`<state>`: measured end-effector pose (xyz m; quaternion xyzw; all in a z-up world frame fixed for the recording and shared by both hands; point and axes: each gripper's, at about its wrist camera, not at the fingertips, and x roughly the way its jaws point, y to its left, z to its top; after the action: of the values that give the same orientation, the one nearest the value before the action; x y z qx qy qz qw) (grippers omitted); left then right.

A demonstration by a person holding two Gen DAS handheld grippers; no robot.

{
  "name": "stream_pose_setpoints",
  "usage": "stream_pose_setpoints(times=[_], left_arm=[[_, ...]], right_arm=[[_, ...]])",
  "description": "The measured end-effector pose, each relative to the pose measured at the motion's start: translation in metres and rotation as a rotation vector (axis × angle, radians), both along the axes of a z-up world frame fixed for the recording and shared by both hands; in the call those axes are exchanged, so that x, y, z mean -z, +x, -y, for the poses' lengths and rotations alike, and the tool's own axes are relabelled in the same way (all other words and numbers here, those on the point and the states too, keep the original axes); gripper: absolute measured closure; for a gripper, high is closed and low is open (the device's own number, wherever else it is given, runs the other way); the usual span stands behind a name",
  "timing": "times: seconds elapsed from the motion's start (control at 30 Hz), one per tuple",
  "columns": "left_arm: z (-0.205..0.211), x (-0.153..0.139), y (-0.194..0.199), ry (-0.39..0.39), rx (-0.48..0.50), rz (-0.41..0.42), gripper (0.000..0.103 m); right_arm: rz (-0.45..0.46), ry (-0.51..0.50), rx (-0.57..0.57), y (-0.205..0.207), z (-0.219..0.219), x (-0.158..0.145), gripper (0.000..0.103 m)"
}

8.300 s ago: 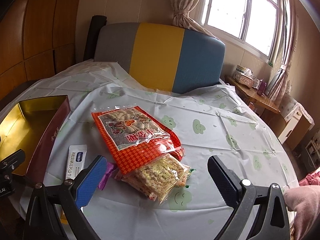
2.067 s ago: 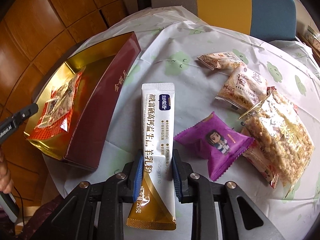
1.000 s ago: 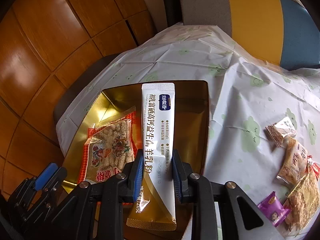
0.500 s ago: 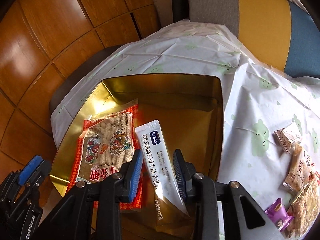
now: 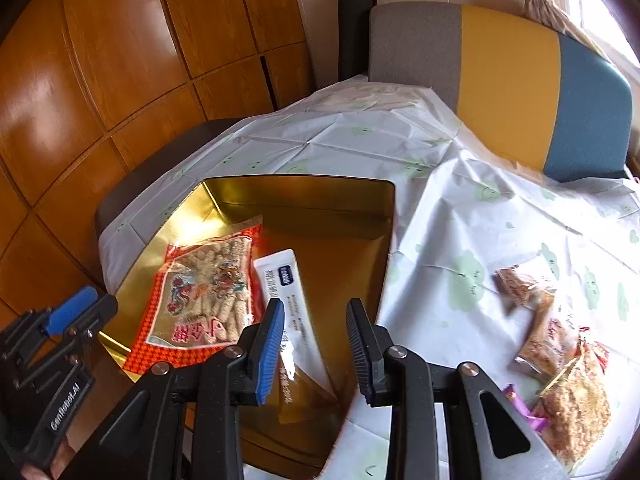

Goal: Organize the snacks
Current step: 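Carry the white stick pack into the tin and open the right tool, then move the left tool to the purple candy packet and grasp it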

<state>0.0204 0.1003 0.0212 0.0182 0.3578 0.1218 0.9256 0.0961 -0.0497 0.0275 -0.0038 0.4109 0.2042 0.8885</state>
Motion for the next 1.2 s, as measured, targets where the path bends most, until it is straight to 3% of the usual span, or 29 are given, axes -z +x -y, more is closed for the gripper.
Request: stream_pose_setpoints(times=[0.6,1.0,1.2], left_arm=[[0.036,-0.002,0.002,0.042,0.087,-0.007,0.077],[0.075,0.003,0.010,0.061,0.183,-0.033,0.076],[0.099,0.004,0.017,0.055,0.247,-0.053,0.076]], right_arm=[[0.024,-0.106,0.115,-0.026,0.091,0.011,0.070],[0.021,-0.213,0.254,-0.028,0.186,0.014,0.070],[-0.002,-0.206,0.317,-0.021,0.225,0.023,0.070]])
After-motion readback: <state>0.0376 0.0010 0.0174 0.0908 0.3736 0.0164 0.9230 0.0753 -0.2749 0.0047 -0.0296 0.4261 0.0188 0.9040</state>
